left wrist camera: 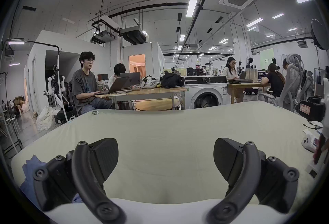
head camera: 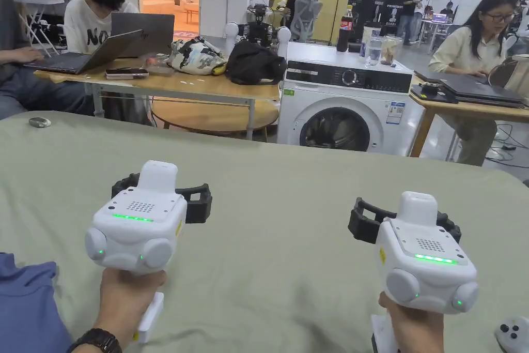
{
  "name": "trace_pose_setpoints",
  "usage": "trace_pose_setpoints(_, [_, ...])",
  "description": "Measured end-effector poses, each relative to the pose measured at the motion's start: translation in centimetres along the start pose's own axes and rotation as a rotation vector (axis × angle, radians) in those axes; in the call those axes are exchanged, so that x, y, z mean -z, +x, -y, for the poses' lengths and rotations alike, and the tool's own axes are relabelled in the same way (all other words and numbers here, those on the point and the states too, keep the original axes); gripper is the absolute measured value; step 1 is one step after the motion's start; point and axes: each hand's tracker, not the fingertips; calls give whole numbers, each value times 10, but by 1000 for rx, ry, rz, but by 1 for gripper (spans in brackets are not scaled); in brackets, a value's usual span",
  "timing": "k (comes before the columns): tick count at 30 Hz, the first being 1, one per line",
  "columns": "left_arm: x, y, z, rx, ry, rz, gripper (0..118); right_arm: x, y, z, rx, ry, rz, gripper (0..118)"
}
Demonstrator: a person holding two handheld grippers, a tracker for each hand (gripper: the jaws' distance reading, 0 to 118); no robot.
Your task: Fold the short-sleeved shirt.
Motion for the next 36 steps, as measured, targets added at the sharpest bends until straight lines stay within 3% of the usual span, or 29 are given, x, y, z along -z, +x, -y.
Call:
trace_pose_setpoints(15, [0,-3,4,-40,-32,-2,109,0,-9,5,-38,-53,-33,118])
trace_pose_setpoints(25, [-3,-3,3,-19,-20,9,109,0,-5,5,36,-48,-1,118])
trace_pose_setpoints(36, [-6,-3,6,-33,-26,-7,109,-4,-4,7,-2,-42,0,118])
